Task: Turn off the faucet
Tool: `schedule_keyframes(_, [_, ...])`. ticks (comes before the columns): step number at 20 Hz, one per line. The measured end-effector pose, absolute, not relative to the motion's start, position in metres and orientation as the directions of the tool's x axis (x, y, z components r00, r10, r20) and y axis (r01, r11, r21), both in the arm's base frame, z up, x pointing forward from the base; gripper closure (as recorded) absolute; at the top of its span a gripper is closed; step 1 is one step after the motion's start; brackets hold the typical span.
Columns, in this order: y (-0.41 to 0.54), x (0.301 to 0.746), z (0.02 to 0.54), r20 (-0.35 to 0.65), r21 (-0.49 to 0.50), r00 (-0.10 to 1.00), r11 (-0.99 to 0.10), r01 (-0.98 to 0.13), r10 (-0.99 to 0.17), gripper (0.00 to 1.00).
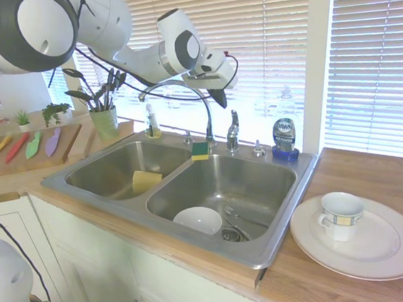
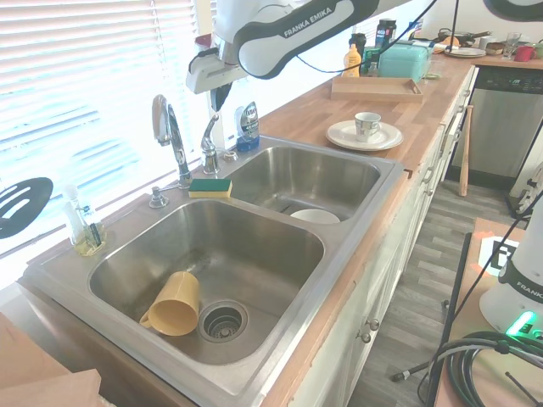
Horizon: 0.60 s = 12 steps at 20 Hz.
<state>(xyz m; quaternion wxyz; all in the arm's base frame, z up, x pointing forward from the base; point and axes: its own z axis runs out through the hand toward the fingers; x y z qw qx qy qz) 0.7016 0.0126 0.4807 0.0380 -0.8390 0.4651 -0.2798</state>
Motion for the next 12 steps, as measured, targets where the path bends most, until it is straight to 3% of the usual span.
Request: schedule_keyframes(12, [-0.013,0.739,0.459,0.354,-0.348,0.379,-0.497,-0.795,-0.855,1.0])
